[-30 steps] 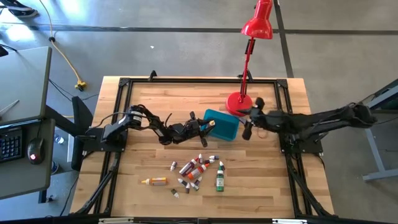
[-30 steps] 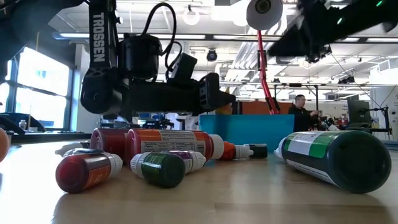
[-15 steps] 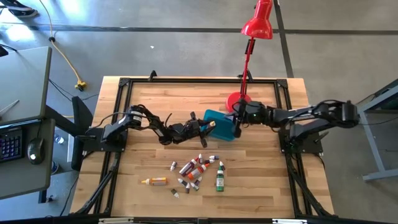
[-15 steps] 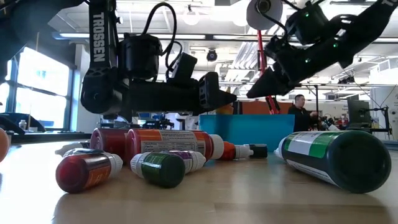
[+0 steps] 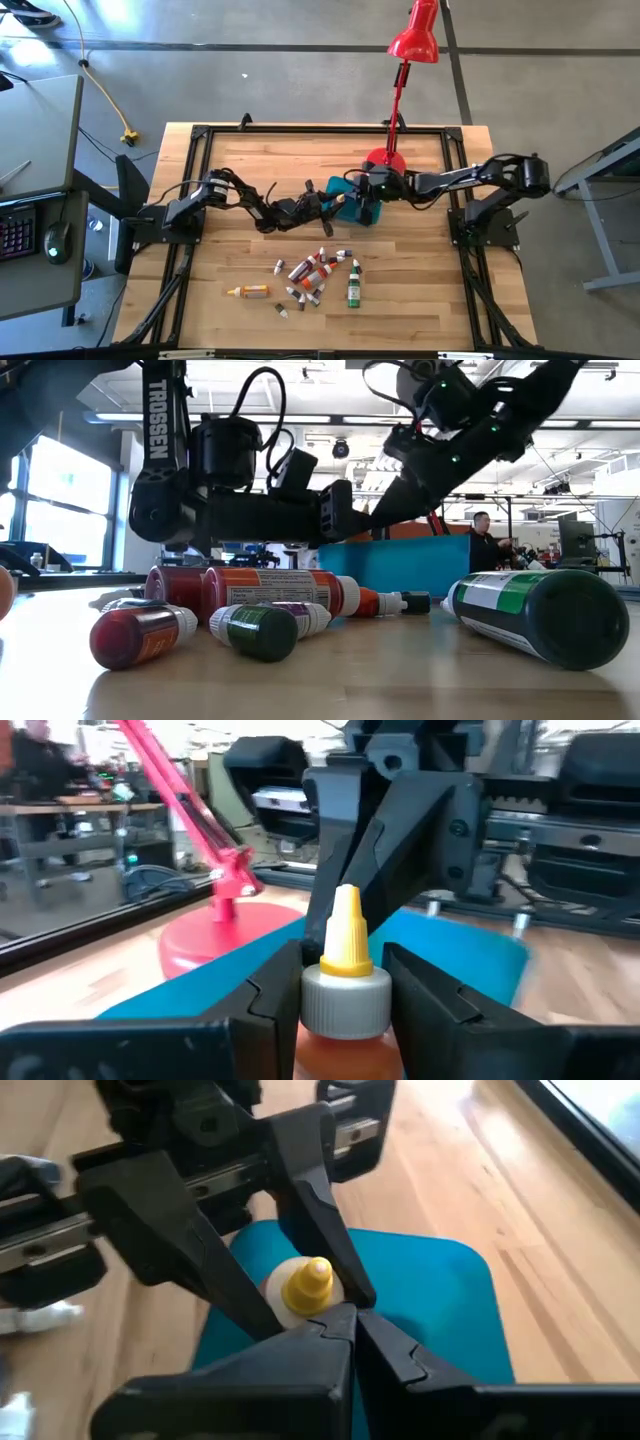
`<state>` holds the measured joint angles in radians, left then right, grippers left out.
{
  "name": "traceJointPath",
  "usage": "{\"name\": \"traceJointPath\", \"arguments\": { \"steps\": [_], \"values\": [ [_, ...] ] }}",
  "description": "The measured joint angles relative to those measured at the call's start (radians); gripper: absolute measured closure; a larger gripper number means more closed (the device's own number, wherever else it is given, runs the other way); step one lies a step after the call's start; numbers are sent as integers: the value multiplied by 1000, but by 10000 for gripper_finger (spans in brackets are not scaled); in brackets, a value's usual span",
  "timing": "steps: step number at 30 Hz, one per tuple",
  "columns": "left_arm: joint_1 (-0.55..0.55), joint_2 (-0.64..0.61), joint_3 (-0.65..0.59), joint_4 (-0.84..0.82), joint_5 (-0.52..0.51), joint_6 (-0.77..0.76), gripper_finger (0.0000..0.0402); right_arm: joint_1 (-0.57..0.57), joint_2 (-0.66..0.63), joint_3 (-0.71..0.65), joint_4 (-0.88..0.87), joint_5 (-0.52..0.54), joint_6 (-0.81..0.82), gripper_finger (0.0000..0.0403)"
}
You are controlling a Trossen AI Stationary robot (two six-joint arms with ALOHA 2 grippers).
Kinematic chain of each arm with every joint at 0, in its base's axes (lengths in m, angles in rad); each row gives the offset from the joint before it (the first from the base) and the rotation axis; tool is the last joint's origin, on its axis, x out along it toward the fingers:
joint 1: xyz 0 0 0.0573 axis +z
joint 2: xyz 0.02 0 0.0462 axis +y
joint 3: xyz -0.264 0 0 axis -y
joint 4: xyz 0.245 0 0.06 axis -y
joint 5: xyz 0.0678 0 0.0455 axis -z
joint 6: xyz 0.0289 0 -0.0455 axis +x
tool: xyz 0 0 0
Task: Pick & Place food coloring
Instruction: Put the big yellow food coloring bottle into the blue container, then put the big orange food coloring bottle into the blue container
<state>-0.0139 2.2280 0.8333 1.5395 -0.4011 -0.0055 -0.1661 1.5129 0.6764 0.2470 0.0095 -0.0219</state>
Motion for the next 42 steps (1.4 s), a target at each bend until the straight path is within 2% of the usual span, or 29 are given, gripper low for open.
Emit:
{"name": "traceJointPath", "arguments": {
  "steps": [4,22,33,42],
  "values": [
    [0,-2,0,-12,-16,1,277,8,4,26,-44,8,5,402],
    [0,-7,4,-29,-4,-3,266,16,6,26,-31,-30,-13,402],
    [0,-36,1,-31,-10,0,223,16,6,26,-33,-14,-12,403],
    [-17,-128,0,-28,-29,123,212,16,-4,27,-7,9,-12,403]
  ]
}}
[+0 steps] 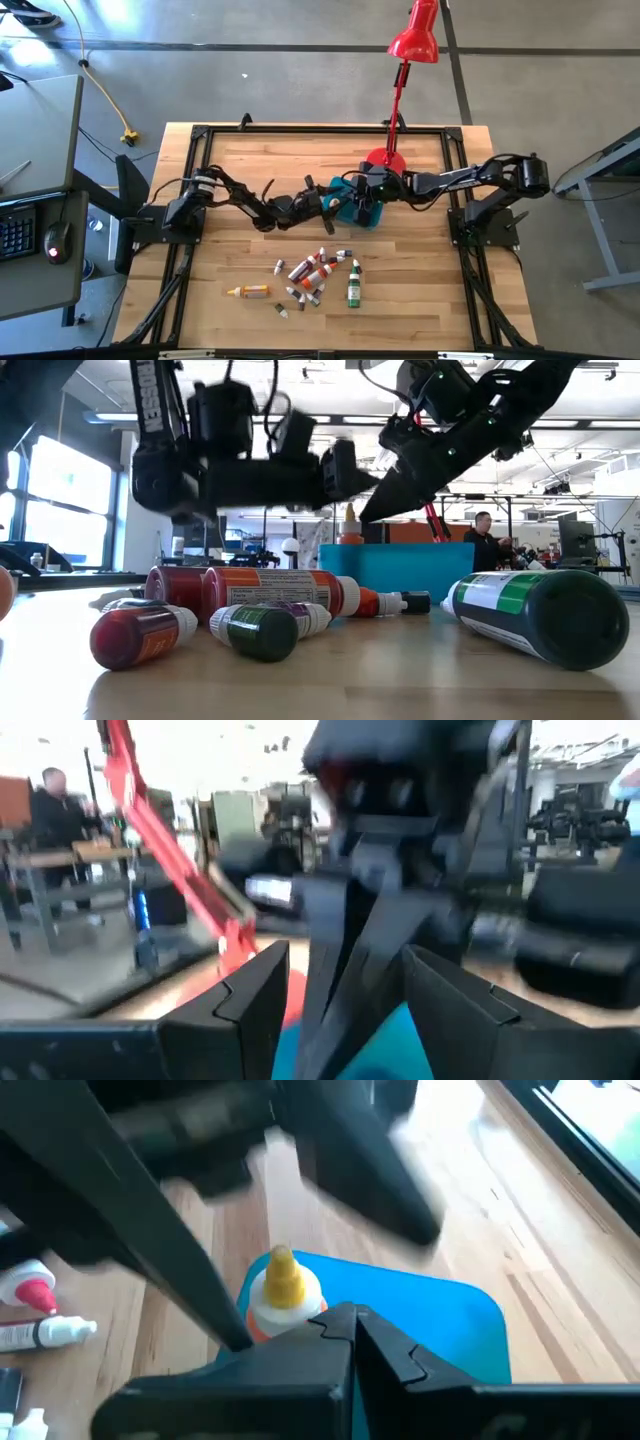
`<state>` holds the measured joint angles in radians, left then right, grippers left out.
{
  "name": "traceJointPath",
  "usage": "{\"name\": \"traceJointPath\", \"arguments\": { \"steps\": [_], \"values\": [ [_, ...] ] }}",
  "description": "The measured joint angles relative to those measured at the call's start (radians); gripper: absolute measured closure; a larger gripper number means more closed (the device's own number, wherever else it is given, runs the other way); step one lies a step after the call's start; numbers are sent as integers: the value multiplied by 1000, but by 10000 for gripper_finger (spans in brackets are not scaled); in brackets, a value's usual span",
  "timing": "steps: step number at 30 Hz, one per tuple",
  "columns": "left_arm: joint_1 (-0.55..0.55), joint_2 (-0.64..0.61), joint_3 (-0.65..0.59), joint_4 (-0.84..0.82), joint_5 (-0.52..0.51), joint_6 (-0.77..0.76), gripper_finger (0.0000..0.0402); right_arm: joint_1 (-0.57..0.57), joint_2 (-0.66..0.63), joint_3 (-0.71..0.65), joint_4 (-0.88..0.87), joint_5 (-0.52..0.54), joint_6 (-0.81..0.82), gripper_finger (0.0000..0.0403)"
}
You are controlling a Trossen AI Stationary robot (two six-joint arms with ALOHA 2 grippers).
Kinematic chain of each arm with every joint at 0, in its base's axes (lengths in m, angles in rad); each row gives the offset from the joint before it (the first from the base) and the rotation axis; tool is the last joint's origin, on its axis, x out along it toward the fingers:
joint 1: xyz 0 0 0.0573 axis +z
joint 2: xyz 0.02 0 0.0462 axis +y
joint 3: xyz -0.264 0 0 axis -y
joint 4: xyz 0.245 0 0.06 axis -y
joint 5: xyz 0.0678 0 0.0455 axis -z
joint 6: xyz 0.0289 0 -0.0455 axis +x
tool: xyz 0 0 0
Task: Pick & Place food coloring
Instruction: Put the big orange food coloring bottle into the blue container
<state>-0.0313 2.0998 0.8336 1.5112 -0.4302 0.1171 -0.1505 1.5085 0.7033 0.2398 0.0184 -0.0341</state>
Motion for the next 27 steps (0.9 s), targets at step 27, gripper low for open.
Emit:
{"name": "traceJointPath", "arguments": {
  "steps": [27],
  "values": [
    [-960,-654,-78,-345,-1137,328,213,294,-252,-1,223,-163,-78,396]
  ]
}}
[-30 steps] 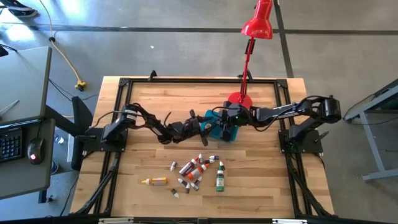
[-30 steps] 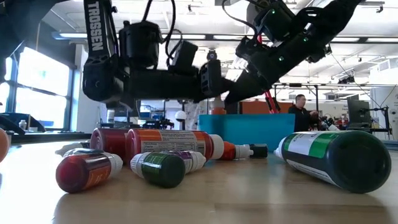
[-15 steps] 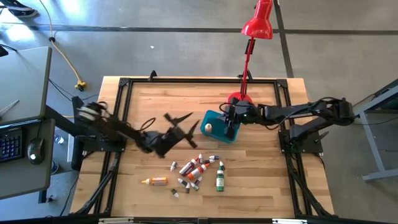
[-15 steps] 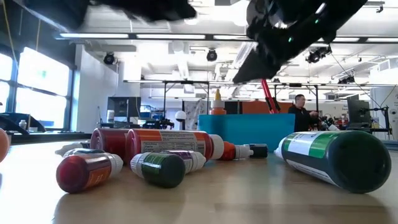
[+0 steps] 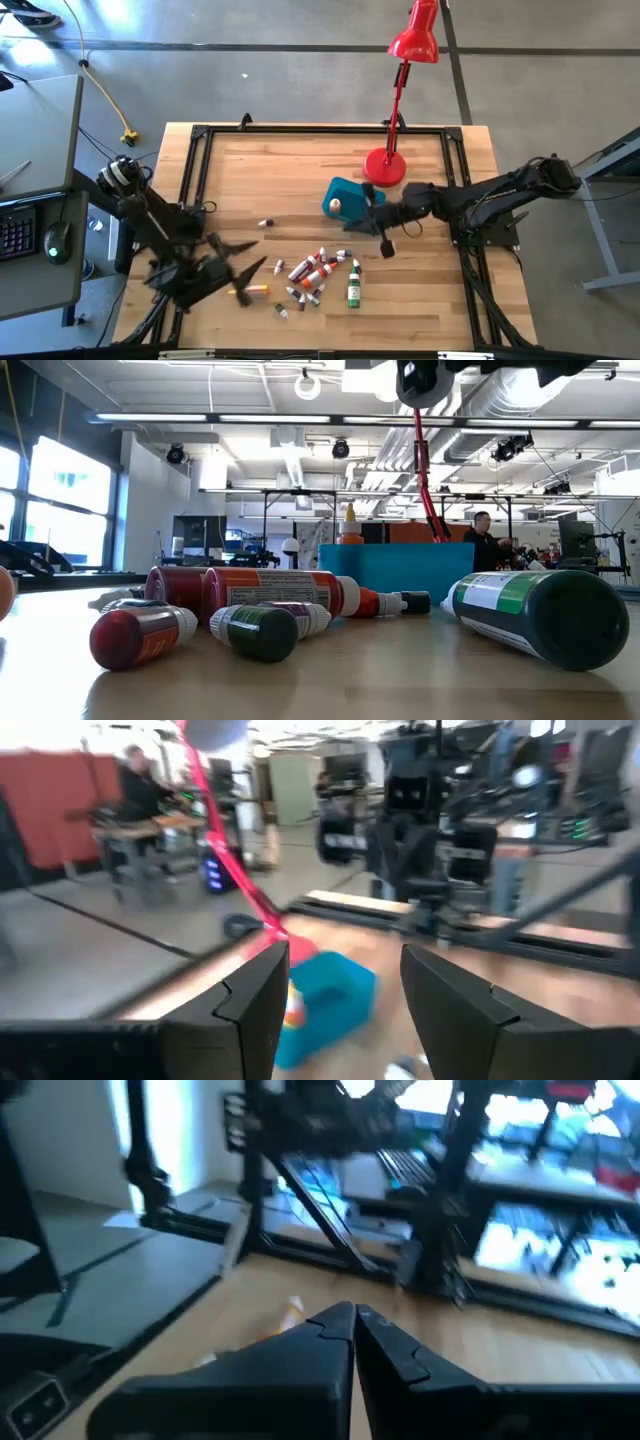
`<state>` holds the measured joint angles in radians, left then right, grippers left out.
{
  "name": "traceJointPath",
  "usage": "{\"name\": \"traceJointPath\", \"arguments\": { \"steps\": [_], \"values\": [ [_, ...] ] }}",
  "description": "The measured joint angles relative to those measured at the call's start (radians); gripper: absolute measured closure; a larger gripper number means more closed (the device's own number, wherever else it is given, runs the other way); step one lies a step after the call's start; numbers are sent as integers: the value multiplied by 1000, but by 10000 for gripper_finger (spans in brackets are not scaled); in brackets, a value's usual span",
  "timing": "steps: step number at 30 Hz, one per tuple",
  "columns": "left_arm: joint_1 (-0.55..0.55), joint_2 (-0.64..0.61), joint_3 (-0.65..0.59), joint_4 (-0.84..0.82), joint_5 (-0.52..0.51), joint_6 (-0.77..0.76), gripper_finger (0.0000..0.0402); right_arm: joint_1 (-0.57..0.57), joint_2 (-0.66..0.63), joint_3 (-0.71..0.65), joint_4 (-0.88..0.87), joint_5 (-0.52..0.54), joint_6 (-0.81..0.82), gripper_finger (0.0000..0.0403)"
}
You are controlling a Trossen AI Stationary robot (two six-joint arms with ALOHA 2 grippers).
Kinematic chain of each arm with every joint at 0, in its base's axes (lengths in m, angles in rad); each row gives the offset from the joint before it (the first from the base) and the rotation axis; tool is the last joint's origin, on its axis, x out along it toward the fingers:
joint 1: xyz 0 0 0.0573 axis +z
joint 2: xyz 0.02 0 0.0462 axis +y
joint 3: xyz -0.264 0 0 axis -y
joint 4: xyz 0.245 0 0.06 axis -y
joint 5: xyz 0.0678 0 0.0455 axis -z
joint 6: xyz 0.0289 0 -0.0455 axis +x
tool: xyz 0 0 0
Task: Pick & Place food coloring
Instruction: Put the big orange food coloring bottle into the blue container
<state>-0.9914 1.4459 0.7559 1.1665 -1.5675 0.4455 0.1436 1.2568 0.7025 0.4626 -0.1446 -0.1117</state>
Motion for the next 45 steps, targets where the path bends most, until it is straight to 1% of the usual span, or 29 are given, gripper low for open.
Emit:
{"name": "traceJointPath", "arguments": {
  "steps": [2,5,10,13,15,17,20,24,27,30,34,35,37,42,45],
  "values": [
    [-37,14,0,-31,-6,-58,213,31,14,0,11,31,-31,385],
    [-56,24,0,-96,-6,-128,213,55,29,0,-15,62,-46,359],
    [-56,29,0,-183,-6,-189,213,59,81,0,6,-19,-46,311],
    [-43,29,0,-179,-5,-195,213,61,133,26,24,-28,-51,287],
    [-34,28,0,-171,-5,-208,213,61,175,64,-14,-37,-50,275],
    [-14,26,0,-168,-5,-215,213,70,223,112,-103,-39,-47,269],
    [30,25,0,-184,-5,-179,213,104,294,182,-264,18,-47,271],
    [89,25,0,-224,-5,-101,213,149,380,271,-430,81,-50,286],
    [120,25,0,-227,-4,-61,213,163,450,298,-455,85,-48,297],
    [148,25,0,-228,-4,-50,213,159,520,317,-440,69,-54,301],
    [170,25,0,-228,-4,-28,213,143,577,332,-434,176,-67,294],
    [175,25,0,-228,-4,-13,213,137,579,332,-431,185,-73,290],
    [174,25,0,-228,-4,10,213,126,578,333,-426,172,-77,281],
    [174,25,0,-227,-2,61,213,116,572,333,-411,60,-75,245],
    [174,21,0,-226,-2,81,213,116,579,332,-397,39,-78,220]
  ]
}}
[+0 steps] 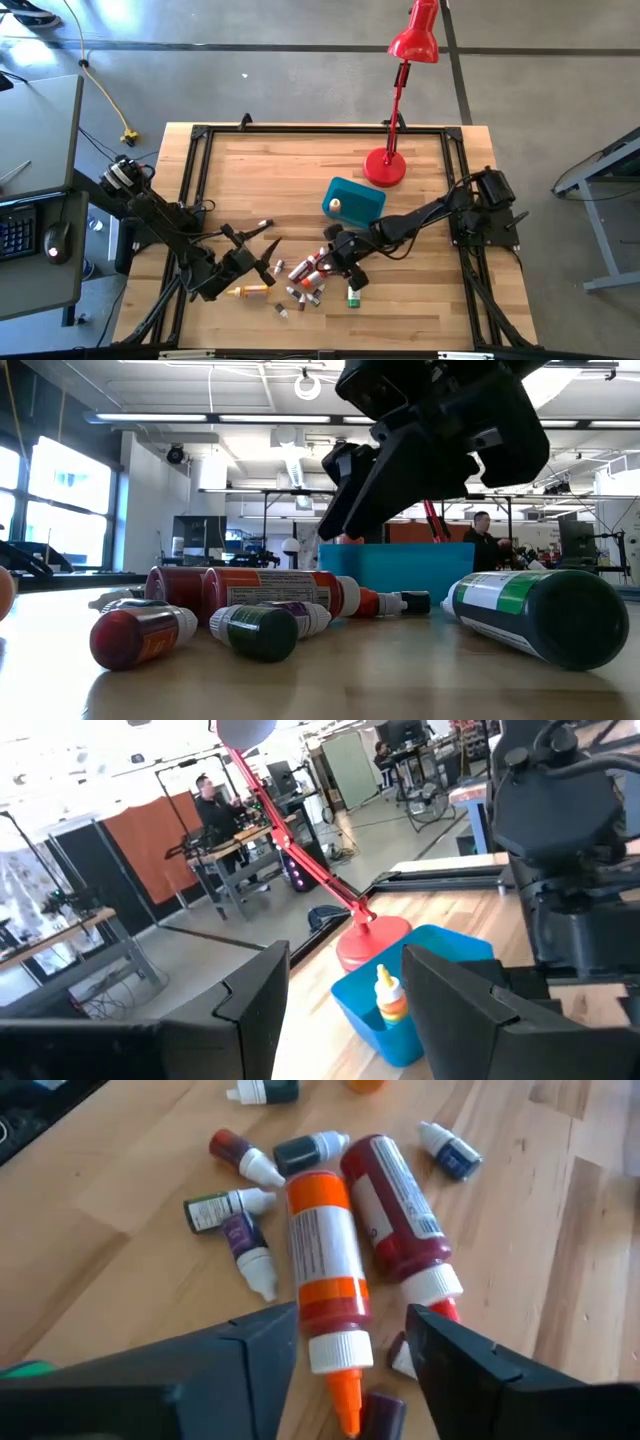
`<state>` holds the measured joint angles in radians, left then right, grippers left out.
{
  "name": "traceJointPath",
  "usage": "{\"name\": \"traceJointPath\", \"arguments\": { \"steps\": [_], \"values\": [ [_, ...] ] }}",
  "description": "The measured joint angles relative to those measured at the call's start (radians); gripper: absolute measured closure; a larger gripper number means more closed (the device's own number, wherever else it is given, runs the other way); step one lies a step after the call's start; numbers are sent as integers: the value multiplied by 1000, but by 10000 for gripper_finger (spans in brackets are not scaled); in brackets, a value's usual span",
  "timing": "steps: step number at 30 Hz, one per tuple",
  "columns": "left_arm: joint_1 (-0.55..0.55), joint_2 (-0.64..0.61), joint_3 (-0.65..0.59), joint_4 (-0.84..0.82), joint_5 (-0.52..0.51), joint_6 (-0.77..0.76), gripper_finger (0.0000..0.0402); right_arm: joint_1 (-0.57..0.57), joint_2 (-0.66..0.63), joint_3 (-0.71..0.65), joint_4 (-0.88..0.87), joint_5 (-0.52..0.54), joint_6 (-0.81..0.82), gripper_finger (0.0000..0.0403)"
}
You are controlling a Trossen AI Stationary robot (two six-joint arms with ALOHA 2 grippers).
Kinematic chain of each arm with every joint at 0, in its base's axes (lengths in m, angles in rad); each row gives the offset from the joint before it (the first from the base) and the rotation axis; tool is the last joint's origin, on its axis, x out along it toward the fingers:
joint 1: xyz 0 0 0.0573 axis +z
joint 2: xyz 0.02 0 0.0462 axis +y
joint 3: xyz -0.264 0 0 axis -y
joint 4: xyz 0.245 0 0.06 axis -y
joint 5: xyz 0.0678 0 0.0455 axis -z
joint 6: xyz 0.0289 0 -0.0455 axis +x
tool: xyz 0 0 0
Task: Pick & Place food coloring
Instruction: Put the big orange food coloring bottle into the blue container
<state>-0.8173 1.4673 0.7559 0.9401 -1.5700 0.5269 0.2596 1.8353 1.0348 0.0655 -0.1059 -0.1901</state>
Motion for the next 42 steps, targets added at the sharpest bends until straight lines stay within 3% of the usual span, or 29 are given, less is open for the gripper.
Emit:
{"name": "traceJointPath", "arguments": {
  "steps": [6,13,34,42],
  "values": [
    [0,0,0,3,0,47,213,0,30,-30,108,-8,-11,190],
    [0,0,1,9,8,56,213,-5,69,-30,95,-25,3,190],
    [0,0,1,8,9,56,213,-13,117,-30,108,-73,7,253],
    [0,0,1,8,9,56,213,-13,116,-29,71,-70,115,290]
  ]
}}
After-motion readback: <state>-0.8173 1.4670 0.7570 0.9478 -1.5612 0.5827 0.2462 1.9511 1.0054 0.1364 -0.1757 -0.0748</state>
